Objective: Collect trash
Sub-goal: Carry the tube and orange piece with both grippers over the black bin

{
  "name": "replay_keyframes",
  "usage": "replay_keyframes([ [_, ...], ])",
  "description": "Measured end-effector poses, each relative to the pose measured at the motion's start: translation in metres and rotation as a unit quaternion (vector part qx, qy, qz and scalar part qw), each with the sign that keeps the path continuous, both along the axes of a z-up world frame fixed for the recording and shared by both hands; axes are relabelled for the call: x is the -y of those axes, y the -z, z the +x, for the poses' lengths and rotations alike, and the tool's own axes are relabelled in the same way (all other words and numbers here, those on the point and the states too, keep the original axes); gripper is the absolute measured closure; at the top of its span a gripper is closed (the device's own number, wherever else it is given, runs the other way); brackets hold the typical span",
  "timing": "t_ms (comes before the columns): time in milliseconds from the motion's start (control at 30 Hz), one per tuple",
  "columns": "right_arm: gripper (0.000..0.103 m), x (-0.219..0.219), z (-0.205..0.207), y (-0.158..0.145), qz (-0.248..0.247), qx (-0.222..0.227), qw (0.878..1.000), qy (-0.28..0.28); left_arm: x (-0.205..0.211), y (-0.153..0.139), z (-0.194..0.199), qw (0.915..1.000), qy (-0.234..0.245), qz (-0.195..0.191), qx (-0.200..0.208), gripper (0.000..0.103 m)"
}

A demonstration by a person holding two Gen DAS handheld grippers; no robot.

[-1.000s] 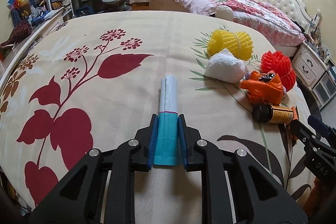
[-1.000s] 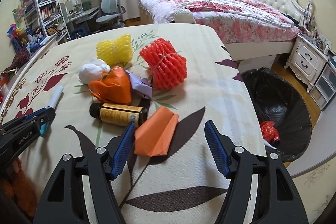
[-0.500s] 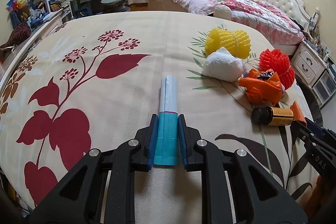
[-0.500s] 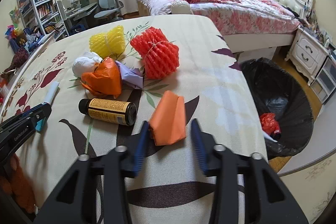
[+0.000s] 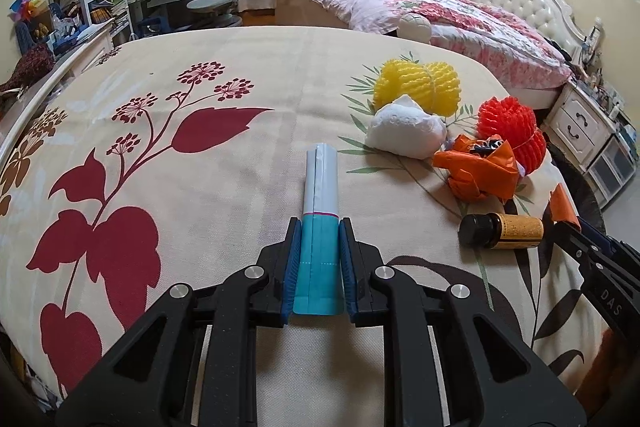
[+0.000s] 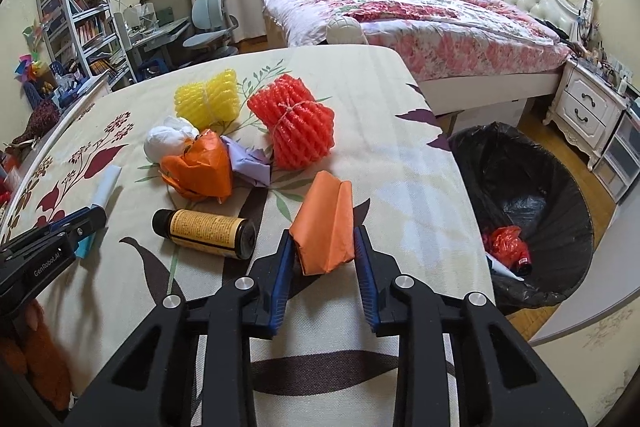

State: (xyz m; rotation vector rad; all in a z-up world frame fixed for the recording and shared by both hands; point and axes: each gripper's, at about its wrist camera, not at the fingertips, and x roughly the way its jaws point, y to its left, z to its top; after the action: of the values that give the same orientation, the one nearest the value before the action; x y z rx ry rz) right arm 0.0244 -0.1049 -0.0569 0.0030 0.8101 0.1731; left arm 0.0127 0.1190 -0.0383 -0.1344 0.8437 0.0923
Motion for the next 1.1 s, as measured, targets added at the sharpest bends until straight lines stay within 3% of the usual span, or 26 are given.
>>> replay_keyframes([
  [467,0.072,0.029,-0.002,-0.017,0.0,0.029,0.999,0.028,0.034,-0.027,0.005,0.9989,0.037,-0.007,0.03,0.084],
  [1100,0.072,0.125,0.02,-0.028,-0.005,0.055,0.988,0.145,0.147,-0.05,0.045,0.9858,0.152,-0.003,0.072,0.084],
])
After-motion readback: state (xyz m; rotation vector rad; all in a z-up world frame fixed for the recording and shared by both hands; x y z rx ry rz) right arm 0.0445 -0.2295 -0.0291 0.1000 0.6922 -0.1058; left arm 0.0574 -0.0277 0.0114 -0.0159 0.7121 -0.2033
